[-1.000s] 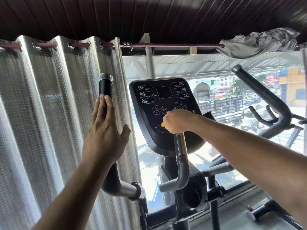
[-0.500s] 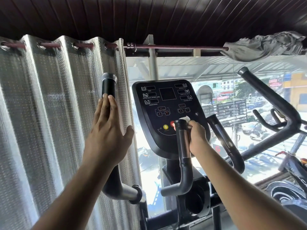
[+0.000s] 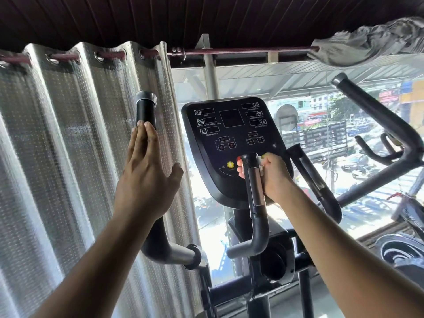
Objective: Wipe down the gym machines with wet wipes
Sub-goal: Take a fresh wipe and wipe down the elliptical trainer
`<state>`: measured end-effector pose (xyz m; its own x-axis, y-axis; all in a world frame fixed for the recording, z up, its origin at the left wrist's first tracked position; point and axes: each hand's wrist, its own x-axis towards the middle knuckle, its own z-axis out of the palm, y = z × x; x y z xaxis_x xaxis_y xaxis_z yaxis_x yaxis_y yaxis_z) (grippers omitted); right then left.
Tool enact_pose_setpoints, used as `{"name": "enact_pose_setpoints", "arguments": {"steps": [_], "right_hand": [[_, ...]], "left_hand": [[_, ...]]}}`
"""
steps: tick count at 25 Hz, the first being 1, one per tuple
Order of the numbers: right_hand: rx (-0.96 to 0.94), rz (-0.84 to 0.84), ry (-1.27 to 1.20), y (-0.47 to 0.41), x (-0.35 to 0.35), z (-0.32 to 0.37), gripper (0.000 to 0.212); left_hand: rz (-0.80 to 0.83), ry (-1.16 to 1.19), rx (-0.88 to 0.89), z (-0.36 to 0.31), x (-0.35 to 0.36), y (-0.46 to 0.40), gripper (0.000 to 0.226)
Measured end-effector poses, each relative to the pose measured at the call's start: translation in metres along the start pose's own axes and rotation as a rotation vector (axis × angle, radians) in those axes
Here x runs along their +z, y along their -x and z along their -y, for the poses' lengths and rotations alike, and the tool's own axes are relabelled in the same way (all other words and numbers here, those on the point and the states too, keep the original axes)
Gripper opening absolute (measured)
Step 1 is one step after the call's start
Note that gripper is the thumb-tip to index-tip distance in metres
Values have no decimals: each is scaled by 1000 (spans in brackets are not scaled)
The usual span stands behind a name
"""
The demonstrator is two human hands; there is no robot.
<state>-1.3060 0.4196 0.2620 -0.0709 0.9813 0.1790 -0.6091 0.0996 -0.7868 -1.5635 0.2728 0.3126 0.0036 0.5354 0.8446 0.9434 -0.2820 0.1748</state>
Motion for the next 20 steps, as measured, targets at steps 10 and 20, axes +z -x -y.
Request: {"name": "enact_pose_setpoints", "arguments": {"steps": [10,20], "right_hand": [[288,-15,124,54,-23,-46,85],[-202,-247,712,33,7,-34,42]], "left_hand": [[1,-11,3,1,0,-3,92],[0,-30,2,4,2,-6,91]]}}
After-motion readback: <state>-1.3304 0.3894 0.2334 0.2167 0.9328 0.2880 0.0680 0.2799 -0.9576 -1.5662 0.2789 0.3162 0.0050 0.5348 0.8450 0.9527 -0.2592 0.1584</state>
